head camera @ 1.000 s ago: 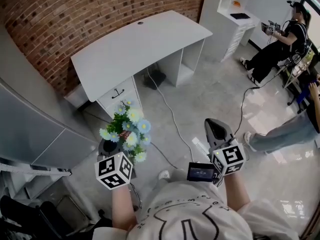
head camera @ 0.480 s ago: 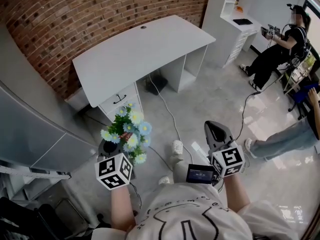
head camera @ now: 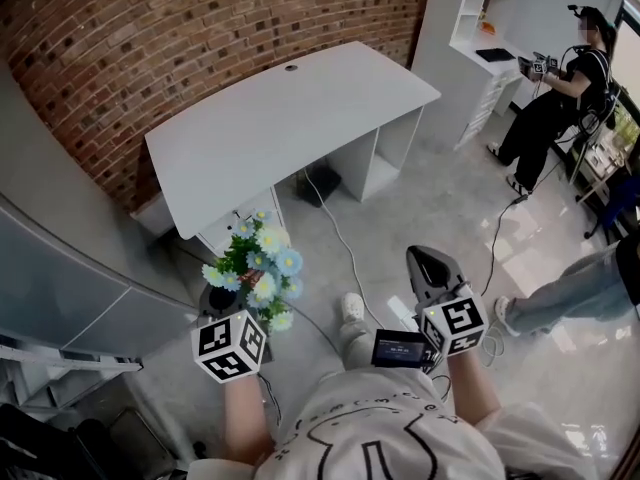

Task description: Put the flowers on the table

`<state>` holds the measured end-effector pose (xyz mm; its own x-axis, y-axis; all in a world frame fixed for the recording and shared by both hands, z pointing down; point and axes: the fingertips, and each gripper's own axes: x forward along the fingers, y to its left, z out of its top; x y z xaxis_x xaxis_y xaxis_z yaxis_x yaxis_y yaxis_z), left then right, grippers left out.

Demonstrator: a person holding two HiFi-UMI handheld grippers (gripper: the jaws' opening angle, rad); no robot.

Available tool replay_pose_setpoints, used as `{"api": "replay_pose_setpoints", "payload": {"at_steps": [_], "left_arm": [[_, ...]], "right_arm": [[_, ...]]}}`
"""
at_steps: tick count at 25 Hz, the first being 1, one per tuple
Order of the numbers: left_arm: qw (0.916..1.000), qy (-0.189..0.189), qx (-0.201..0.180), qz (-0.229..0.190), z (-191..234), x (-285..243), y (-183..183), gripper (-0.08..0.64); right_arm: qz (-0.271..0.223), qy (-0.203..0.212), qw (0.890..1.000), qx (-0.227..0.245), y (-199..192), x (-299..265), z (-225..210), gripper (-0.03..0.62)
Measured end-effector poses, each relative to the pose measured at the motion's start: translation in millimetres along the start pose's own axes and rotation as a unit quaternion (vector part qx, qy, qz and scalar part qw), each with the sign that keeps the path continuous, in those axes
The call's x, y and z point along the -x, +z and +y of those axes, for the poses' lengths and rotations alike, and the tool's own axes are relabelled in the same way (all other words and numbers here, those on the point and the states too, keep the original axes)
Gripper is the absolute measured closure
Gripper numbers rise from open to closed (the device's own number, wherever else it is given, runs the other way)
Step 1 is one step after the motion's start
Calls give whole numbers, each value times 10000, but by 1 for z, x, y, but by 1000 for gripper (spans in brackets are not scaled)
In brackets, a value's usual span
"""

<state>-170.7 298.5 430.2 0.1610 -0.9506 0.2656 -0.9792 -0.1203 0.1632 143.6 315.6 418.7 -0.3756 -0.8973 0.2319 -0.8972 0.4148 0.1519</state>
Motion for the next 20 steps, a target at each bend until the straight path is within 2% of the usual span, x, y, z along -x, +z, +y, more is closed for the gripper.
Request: {"api": "replay_pose_setpoints", "payload": {"at_steps": [10,20], "left_arm": [[9999,160,21,-38,-7,-88,26,506],[9993,371,50,20,-21,-167,45,506]], "right_arm": [[-116,131,9998,-92,12,-86,-60,575],[-139,472,9988,-63,21,-166,-112,575]]}}
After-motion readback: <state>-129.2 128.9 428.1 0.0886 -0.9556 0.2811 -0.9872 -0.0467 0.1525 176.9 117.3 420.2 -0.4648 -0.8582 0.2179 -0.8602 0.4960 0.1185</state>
